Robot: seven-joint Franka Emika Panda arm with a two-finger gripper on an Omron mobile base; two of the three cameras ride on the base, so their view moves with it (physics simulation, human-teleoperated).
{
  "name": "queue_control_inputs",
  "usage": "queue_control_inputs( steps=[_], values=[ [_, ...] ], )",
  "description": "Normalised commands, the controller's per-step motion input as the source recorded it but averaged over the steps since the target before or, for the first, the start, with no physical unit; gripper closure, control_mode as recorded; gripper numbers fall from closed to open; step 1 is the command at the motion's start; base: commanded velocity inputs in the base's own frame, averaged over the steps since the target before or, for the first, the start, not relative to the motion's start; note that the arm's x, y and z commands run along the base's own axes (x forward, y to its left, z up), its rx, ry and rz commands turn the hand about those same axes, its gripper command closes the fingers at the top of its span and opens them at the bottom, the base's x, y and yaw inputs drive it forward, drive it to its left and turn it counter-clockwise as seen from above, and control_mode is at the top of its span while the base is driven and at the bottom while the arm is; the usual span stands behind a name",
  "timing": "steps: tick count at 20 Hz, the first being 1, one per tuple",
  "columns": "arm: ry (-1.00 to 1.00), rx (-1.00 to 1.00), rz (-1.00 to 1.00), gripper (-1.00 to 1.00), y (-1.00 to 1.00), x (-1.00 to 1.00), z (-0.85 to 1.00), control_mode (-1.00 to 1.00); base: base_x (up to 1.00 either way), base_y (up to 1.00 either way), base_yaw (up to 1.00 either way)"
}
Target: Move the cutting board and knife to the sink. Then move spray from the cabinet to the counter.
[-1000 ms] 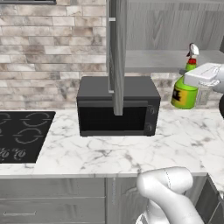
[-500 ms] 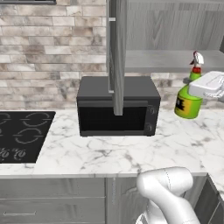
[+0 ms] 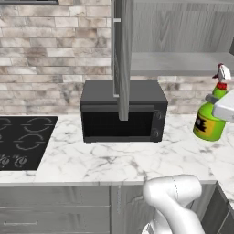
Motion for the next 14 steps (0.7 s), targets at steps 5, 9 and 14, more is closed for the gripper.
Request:
queue_control_inputs(
  steps=[5,9,14],
  values=[
    [0.0,0.0,0.0,1.0,0.0,-0.44,0.02,-1.0,0.0,0.0,0.0],
    [0.0,0.0,0.0,1.0,0.01,-0.23,0.03,1.0,-0.32,0.25,0.0],
    [0.0,0.0,0.0,1.0,0.0,0.0,0.0,1.0,-0.49,1.0,-0.01]
  ],
)
